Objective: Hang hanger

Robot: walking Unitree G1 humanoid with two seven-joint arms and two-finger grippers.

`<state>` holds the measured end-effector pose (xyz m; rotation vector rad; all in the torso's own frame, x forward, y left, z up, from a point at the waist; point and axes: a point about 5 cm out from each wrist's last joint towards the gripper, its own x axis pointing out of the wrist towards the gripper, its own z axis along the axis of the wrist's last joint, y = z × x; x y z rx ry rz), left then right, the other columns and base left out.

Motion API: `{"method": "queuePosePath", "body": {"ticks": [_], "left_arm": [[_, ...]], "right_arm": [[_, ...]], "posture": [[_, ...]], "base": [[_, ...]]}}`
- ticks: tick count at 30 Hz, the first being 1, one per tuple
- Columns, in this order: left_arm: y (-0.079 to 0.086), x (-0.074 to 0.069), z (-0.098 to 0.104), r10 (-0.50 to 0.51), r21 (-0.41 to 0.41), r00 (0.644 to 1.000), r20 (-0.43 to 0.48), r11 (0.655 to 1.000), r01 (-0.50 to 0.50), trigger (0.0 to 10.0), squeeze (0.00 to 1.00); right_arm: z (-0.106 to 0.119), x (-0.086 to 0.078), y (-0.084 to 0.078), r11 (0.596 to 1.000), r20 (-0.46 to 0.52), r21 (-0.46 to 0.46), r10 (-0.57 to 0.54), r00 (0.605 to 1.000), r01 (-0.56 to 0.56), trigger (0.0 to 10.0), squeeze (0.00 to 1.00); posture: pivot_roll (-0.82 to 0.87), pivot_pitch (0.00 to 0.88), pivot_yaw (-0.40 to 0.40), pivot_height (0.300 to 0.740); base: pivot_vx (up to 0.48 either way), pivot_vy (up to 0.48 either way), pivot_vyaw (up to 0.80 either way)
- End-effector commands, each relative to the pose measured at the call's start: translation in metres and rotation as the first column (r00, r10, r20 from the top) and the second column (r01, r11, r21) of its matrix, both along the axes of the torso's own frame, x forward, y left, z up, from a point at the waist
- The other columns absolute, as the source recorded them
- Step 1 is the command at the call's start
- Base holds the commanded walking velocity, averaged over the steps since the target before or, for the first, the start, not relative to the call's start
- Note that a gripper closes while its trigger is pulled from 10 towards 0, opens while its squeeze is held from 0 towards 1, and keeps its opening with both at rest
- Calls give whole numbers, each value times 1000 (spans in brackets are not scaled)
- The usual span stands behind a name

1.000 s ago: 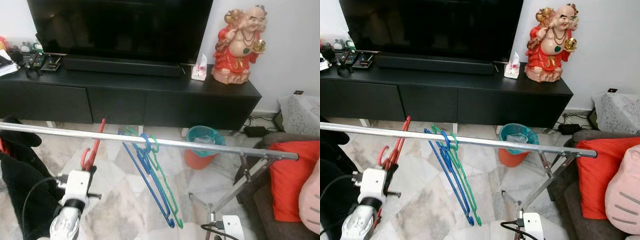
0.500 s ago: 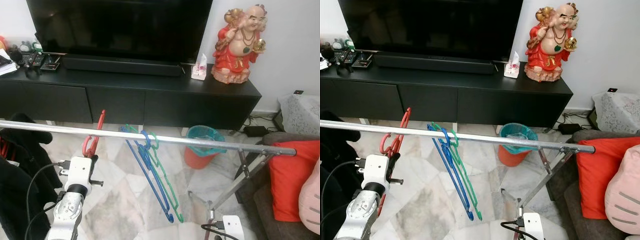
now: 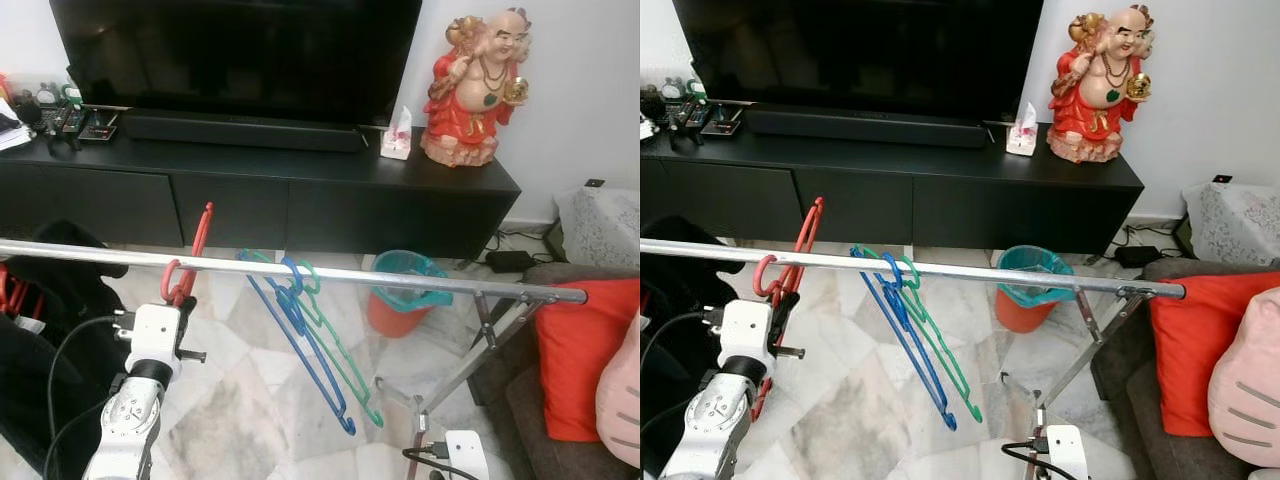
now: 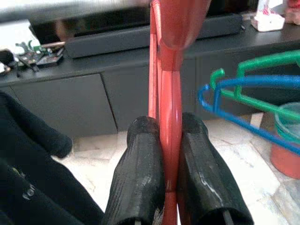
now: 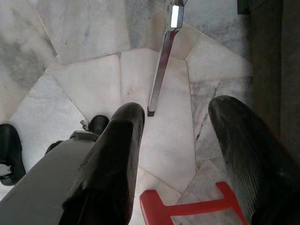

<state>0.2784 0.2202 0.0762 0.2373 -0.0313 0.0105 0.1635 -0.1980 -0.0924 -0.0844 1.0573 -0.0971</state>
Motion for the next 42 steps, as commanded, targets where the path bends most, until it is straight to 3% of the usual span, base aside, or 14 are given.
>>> {"method": "queuePosePath", "body": {"ticks": [1,16,25,26,27,28,42], "left_arm": [[-5,13,5,3,-2,1000,-10,1000,-3,10000,0],[-4,33,-2,76,-7,988,-136,997,-78,10000,0],[0,21,-15,75,-7,981,-181,997,-77,10000,0],[0,20,-15,71,-12,981,-178,997,-75,10000,94],[0,19,-15,70,-15,982,-177,997,-73,10000,94],[0,17,-15,70,-20,983,-170,997,-74,10000,1000],[3,4,5,48,-62,997,-64,997,-52,10000,1000]], "right_arm": [[1,0,-3,1000,2,-6,-11,1000,11,10000,0],[0,0,-4,1000,0,-5,-14,1000,14,10000,0],[0,0,-4,1000,0,-6,-13,1000,13,10000,0],[0,-1,-4,1000,0,-6,-13,1000,13,10000,0],[0,-1,-4,1000,0,-6,-13,1000,13,10000,0],[0,-1,-4,1000,-1,-6,-13,1000,13,10000,0],[0,0,-4,1000,-1,-5,-7,1000,7,10000,0]], "posture": [[55,0,-122,740],[46,0,-122,740],[48,0,-121,740],[50,0,-122,740],[50,0,-122,740],[51,0,-123,740],[58,0,-125,740]], "base": [[0,0,0],[0,0,0],[0,0,0],[0,0,0],[0,0,0],[0,0,0],[0,0,0]]}}
